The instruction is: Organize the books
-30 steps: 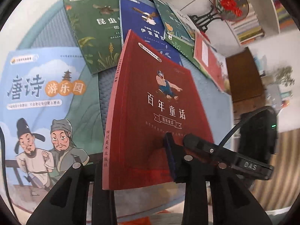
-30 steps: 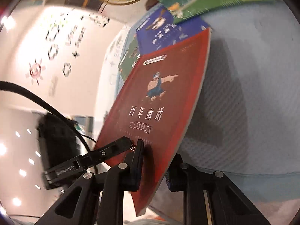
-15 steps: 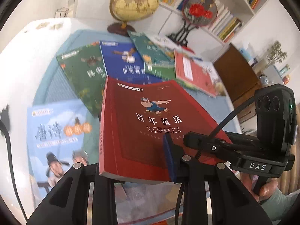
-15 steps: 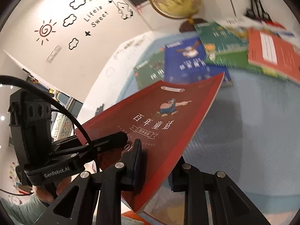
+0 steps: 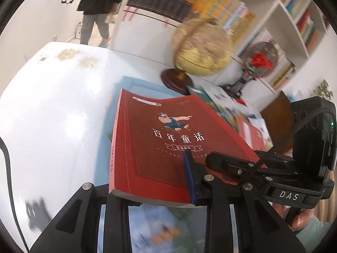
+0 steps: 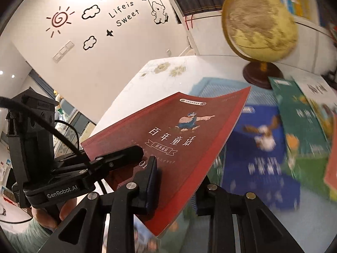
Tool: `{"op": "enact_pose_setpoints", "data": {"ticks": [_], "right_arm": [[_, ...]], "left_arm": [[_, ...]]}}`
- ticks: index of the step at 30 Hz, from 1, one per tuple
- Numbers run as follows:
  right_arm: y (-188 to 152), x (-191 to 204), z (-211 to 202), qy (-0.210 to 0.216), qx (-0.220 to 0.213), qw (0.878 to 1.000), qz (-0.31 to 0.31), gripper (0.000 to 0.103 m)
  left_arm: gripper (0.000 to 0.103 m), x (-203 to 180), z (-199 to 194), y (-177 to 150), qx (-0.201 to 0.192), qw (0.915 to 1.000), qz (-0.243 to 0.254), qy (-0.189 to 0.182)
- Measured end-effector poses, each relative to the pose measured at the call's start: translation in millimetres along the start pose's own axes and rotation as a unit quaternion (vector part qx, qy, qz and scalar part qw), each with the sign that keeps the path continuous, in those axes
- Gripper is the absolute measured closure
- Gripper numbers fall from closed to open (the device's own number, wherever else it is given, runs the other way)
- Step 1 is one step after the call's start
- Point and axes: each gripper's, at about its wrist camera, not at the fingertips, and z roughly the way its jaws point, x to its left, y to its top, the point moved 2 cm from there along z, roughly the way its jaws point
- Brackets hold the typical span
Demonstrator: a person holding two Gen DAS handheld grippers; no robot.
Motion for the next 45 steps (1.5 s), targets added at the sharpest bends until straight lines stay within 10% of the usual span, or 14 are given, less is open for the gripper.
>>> {"op": "enact_pose_setpoints", "data": {"ticks": [12,29,37,45], "right_arm": [[80,-38,88,-0.035,0.013,0.999,0.008,0.075],[77,-35,143,-0.012,0.052,0.998,0.038,0.075],[46,-55,131,-0.031,0.105,0.992,0.057,0.058],[-36,-77,42,-0.053,0.085,0.989,0.105,0.051]], "left_arm": [[0.076,60,79,65,0.015,0.9997,-0.013,-0.01],[0.072,118,103,60,0.037,0.9954,-0.087,0.013],[0.05,128,94,20,0.12,0.9829,-0.08,0.115],[0.05,70,51,-36,0.129,0.9878,-0.05,0.072]]}}
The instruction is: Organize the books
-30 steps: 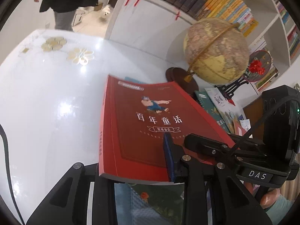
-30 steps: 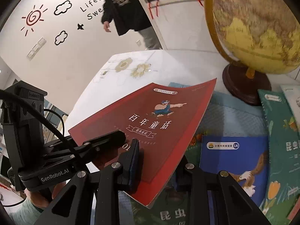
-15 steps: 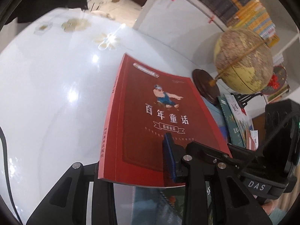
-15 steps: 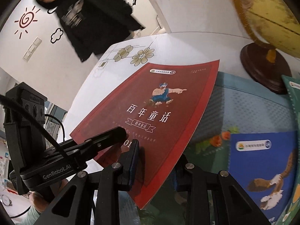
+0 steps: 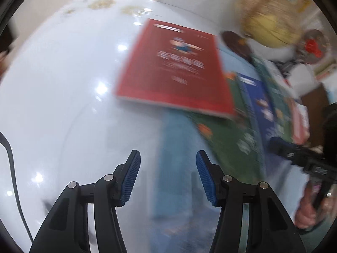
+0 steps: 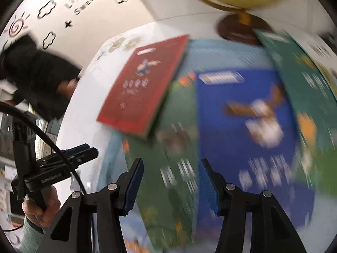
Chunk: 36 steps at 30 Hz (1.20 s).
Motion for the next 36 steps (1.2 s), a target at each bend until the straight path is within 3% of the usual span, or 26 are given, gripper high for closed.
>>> {"op": "enact_pose_setpoints", "data": {"ticks": [3,7,11,13,17,21,23,27,33,36], "right_arm": [[-34,-10,-15,-0.008,0.008,1.0,0.009,0.051],[-86,-15,-25,0.004,0.038,0.999,0.018,0.05],[-130,-9,-19,0.008,0.062,0.998,0.012,0.051],[-144,-5,-17,0.024,0.067,0.997,0.005,0.059],[-160,6,-12,0.065,0.074,0.995,-0.026,0.064],[-176,7,-4,0.084,0.092,0.991,-0.052,0.064],[-180,8,-5,0.088,0.087,0.99,-0.064,0.064],[-183,4,-3,0.104,0.096,0.988,-0.066,0.064],[-189,16,-1,0.109,0.095,0.986,-0.087,0.063],[-196,21,-5,0.076,0.079,0.987,-0.117,0.063]], "left_arm": [[0.05,-33,1,-24,0.017,0.9987,0.017,-0.044],[0.05,-62,5,-62,0.047,0.997,0.052,-0.034],[0.05,-65,2,-97,0.062,0.9971,0.033,-0.028],[0.05,-61,-6,-118,0.055,0.9982,0.014,-0.02],[0.05,-40,-26,-164,0.022,0.9971,-0.07,0.021],[0.05,-21,-48,-208,-0.026,0.9844,-0.162,0.064],[0.05,-18,-47,-223,-0.024,0.9795,-0.182,0.083],[0.05,-19,-39,-243,-0.03,0.9769,-0.189,0.096],[0.05,-40,-34,-245,-0.029,0.983,-0.16,0.086],[0.05,-59,-35,-258,-0.026,0.9858,-0.138,0.093]]}}
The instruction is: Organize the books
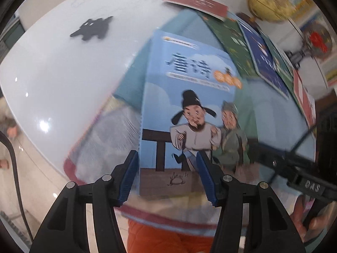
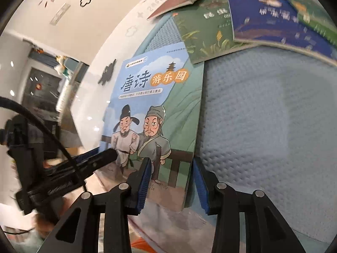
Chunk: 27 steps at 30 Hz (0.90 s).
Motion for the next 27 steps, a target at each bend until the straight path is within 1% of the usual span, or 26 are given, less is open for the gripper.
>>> {"op": "enact_pose_setpoints", "data": {"ticks": [3,6,7,9,10,11,12,13,15,17,19,21,22,25,27], "right_arm": [[-11,-1,-11,0.0,-0.001,1.0,-0.008,0.063],[-29,-4,-32,-0.007,-0.001,1.0,-0.019,0.062],[-37,-5,-37,-0.012,0.002,1.0,-0.022,0.062],[-61,-17,-54,-0.018,0.004,1.0,-0.013,0.062],[-70,-24,-61,-0.019,0.002,1.0,-0.001,0.062],[-81,-35,-71,-0.02,-0.001,1.0,0.019,0.061],[-89,-44,-78,-0.023,-0.006,0.999,0.038,0.062],[-99,-56,-88,-0.026,-0.016,0.998,0.062,0.062],[-118,-83,-110,-0.034,-0.04,0.992,0.111,0.062],[-130,-103,-124,-0.047,-0.062,0.986,0.147,0.062],[-141,-125,-137,-0.077,-0.08,0.978,0.179,0.062],[-150,-143,-150,-0.101,-0.098,0.968,0.206,0.062],[-154,-153,-156,-0.11,-0.11,0.962,0.225,0.062],[-163,-183,-169,-0.139,-0.135,0.939,0.284,0.062],[-168,-201,-175,-0.157,-0.151,0.92,0.327,0.062]], "left_arm": [[0.05,-14,-5,-17,0.003,0.9999,0.007,-0.01],[0.05,-34,-8,-37,0.022,0.9984,0.044,-0.029],[0.05,-46,-10,-46,0.028,0.9966,0.069,-0.035],[0.05,-68,-9,-57,0.037,0.9919,0.115,-0.038],[0.05,-84,-7,-64,0.042,0.988,0.142,-0.044],[0.05,-94,-6,-65,0.046,0.9851,0.157,-0.053],[0.05,-110,-2,-67,0.055,0.9804,0.176,-0.071],[0.05,-119,-1,-68,0.06,0.9778,0.185,-0.08],[0.05,-157,6,-66,0.064,0.9668,0.226,-0.1],[0.05,-191,13,-63,0.057,0.956,0.267,-0.107],[0.05,-228,22,-56,0.056,0.9449,0.299,-0.121],[0.05,-256,28,-52,0.051,0.9353,0.326,-0.127],[0.05,-274,31,-54,0.048,0.9292,0.343,-0.129],[0.05,-310,46,-53,0.062,0.9168,0.369,-0.14],[0.05,-327,53,-54,0.071,0.9099,0.382,-0.144]]}}
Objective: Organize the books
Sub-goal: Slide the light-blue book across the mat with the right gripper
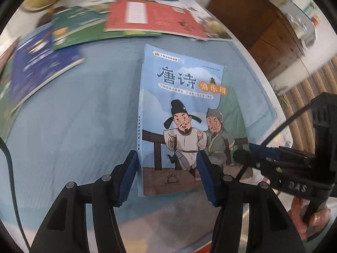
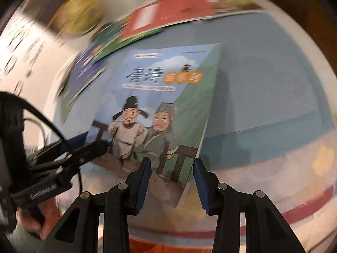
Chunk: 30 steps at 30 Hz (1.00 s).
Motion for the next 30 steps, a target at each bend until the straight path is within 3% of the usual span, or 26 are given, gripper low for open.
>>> {"op": "enact_pose_setpoints", "data": {"ticks": [7,12,14,17,22,26,30], "right_arm": [[13,-21,-9,-0.013,-0.022,0.995,0.095,0.062],[26,-30,-11,-0.038,-0.019,0.994,0.101,0.061],[33,-26,-1,-0.046,-0.013,0.994,0.103,0.061],[39,-26,6,-0.063,-0.013,0.993,0.096,0.06],[44,-19,7,-0.087,-0.007,0.995,0.058,0.059],[53,-21,9,-0.072,0.02,0.996,0.04,0.057],[72,-20,8,-0.064,0.039,0.997,-0.003,0.057]], "left_arm": [[0.05,-8,19,0,0.046,0.9975,0.048,-0.022],[0.05,4,10,14,0.043,0.9966,0.054,-0.043],[0.057,6,16,24,0.052,0.9946,0.065,-0.062],[0.057,4,29,28,0.069,0.9913,0.076,-0.082],[0.056,-6,29,25,0.054,0.992,0.096,-0.062],[0.055,-15,35,31,0.053,0.9931,0.098,-0.037],[0.055,-19,36,31,0.045,0.9968,0.064,-0.011]]}}
